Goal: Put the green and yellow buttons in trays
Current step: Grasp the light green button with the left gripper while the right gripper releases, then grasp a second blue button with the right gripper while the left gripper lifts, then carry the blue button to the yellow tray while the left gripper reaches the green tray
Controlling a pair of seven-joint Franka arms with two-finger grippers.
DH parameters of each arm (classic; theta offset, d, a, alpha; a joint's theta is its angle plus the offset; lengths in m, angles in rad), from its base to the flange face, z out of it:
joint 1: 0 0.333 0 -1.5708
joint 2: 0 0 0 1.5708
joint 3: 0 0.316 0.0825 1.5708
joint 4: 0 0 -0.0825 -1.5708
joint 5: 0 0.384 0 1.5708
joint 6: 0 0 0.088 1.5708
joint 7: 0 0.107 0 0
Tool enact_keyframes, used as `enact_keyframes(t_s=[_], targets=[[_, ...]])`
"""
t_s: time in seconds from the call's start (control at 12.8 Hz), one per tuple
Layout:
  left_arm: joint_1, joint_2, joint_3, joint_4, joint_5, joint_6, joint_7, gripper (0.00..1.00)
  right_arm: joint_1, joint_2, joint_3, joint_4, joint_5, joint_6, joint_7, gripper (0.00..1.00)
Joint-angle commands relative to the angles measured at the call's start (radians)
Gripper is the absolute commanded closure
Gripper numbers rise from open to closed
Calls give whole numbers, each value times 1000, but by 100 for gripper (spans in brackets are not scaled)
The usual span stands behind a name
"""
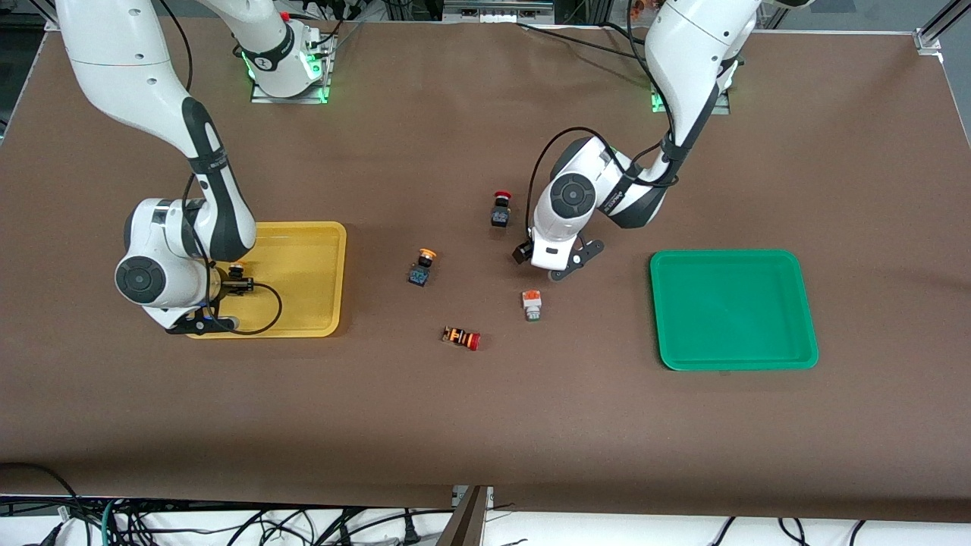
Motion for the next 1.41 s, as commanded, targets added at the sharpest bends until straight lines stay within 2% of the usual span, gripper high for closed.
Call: enact_keyframes(t_s=[0.0, 0.08, 0.23, 0.31, 0.47, 0.55, 0.7, 0.78, 0.94, 1.02, 1.33], targets=[[-6, -42, 4, -63, -28, 32, -26, 1, 3, -22, 14, -2, 15, -12, -27, 0], [-9, -38, 3, -60, -28, 32, -28, 26, 14, -37, 28, 11, 14, -63, -26, 0], [-10, -38, 3, -60, -28, 31, -28, 73, 28, -51, 78, 121, 14, -232, -20, 0], [-13, -40, 3, -59, -28, 28, -28, 91, 37, -51, 107, 184, 15, -315, 1, 0], [-15, -48, 3, -54, -28, 15, -20, 100, 83, -50, 143, 249, 15, -357, 122, 0], [-13, -54, 4, -48, -24, -1, -14, 100, 118, -45, 156, 255, 15, -349, 212, 0], [2, -77, 21, 10, 1, -133, 19, 100, 219, -22, 163, 263, 14, -313, 416, 0], [22, -80, 42, 59, 28, -223, 85, 100, 256, -13, 163, 272, 21, -276, 507, 0], [103, -78, 58, 171, 100, -401, 273, 100, 302, 4, 164, 275, 102, -216, 638, 0], [152, -78, 56, 200, 142, -440, 381, 100, 327, 16, 163, 277, 143, -179, 670, 0], [319, -68, 61, 221, 240, -437, 767, 100, 402, 62, 163, 277, 167, -44, 843, 0]])
